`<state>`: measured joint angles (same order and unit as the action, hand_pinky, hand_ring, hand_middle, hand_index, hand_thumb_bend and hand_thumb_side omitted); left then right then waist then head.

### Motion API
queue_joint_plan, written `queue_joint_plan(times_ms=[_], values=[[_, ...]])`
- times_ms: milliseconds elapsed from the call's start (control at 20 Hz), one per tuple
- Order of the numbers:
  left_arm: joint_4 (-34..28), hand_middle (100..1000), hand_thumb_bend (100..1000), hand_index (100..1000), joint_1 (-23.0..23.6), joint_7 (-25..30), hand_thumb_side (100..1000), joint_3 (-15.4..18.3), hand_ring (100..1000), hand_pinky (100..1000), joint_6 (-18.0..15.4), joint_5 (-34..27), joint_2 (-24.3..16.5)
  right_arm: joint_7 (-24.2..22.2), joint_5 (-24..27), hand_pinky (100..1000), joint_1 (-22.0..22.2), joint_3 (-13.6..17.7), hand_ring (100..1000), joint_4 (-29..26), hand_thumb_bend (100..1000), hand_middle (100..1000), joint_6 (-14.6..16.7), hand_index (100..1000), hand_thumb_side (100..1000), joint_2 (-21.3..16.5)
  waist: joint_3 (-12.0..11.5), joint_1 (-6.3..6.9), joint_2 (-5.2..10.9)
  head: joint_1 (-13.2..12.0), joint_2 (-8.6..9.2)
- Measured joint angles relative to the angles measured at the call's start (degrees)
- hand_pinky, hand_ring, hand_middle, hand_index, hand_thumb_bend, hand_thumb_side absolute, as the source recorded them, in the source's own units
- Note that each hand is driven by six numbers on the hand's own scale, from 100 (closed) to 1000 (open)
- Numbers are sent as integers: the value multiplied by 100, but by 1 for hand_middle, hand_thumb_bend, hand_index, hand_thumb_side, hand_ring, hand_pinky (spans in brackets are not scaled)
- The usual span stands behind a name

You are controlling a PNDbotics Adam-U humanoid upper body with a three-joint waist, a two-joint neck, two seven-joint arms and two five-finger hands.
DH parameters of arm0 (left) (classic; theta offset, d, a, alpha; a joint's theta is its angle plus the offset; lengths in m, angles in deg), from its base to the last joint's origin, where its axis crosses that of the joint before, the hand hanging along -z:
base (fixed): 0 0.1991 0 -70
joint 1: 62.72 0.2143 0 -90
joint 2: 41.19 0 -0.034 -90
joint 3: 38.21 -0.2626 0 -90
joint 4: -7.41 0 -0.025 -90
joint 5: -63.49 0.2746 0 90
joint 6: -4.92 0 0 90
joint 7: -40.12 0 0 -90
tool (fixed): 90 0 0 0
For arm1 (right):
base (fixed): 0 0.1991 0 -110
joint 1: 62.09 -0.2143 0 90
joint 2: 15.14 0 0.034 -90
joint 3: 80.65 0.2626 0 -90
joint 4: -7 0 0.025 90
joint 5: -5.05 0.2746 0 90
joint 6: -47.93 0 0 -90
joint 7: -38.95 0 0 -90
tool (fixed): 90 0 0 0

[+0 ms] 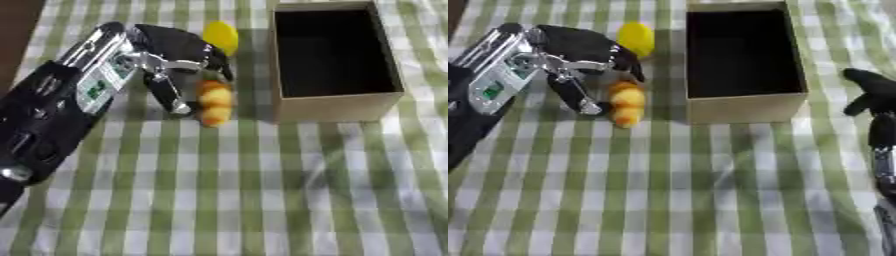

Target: Pick up objects on the table and place them in the box.

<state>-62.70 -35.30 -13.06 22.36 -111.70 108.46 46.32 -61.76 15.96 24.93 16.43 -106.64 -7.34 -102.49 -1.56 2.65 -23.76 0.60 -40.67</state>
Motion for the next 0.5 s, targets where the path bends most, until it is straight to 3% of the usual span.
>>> queue_joint_plan(times_ms=[250,500], values=[[95,693,100,773,11,-87,167,47,755,728,-86,-13,57,-49,2,938,2,-10,830,0,100,468,-48,747,526,3,2,-16,-10,-2,0],[-239,641,103,720,25,-246,146,110,697,677,-52,-209,9,-64,2,939,54,-11,830,0,100,466,-65,747,526,4,-23,-19,-13,1,0]])
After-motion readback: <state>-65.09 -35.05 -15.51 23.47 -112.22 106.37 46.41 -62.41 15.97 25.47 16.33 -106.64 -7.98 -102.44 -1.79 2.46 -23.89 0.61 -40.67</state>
